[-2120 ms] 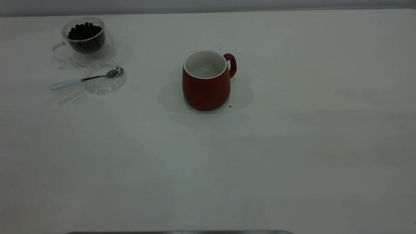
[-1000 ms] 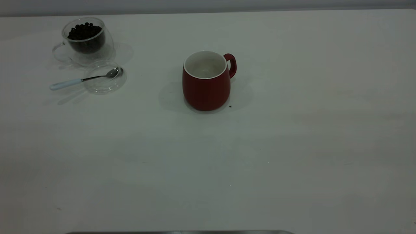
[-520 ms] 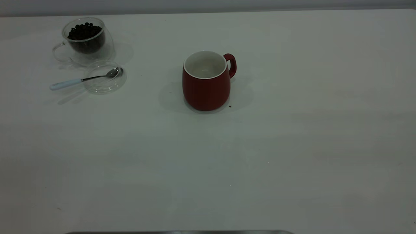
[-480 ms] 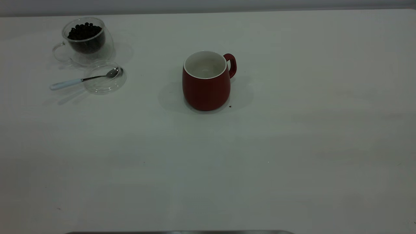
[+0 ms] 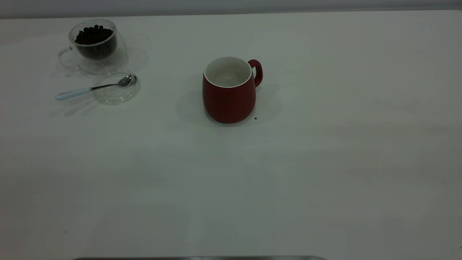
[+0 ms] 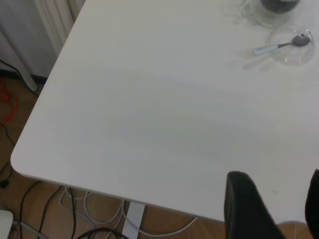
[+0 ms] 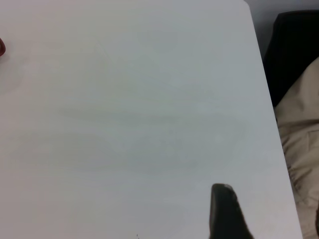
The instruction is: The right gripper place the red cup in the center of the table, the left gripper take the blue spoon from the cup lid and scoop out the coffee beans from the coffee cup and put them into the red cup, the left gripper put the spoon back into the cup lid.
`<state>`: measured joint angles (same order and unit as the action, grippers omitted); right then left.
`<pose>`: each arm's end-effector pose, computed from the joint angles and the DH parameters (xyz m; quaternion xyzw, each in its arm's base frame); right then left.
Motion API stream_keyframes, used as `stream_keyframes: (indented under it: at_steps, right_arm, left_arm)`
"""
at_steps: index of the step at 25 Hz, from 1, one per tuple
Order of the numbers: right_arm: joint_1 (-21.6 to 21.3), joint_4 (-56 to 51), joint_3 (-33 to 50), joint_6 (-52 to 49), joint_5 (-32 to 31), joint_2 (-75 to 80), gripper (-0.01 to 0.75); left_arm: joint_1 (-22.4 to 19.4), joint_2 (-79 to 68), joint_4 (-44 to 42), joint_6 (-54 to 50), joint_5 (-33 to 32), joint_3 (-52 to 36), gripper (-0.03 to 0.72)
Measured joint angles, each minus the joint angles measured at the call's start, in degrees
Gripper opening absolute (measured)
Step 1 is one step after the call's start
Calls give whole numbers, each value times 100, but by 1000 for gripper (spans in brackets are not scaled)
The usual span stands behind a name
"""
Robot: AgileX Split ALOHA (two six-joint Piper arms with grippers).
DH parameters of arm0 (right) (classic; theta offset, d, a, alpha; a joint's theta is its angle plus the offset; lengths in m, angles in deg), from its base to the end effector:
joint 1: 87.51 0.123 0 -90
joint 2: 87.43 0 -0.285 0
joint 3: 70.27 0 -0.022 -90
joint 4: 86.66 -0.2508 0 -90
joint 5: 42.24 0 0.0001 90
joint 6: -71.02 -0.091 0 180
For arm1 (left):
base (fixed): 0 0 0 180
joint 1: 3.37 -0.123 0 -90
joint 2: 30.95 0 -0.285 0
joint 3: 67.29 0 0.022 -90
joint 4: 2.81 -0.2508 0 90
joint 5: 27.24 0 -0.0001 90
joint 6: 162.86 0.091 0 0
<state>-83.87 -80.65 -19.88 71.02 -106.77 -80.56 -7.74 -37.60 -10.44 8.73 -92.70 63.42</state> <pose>-0.0063 -0.0090 0.2636 -0.0244 0.8722 -0.0369 0.4872 -0.0112 0.0102 0.2678 -0.1023 0.8641 0.0491 0.4903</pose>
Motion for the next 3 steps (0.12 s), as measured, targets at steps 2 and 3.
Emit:
stream_keyframes:
  at_steps: [2,3]
  right_arm:
    - [0,0,0,0,0,0,457]
    - [0,0,0,0,0,0,457]
  left_arm:
    - [0,0,0,4,0,0,354]
    - [0,0,0,4,0,0,354]
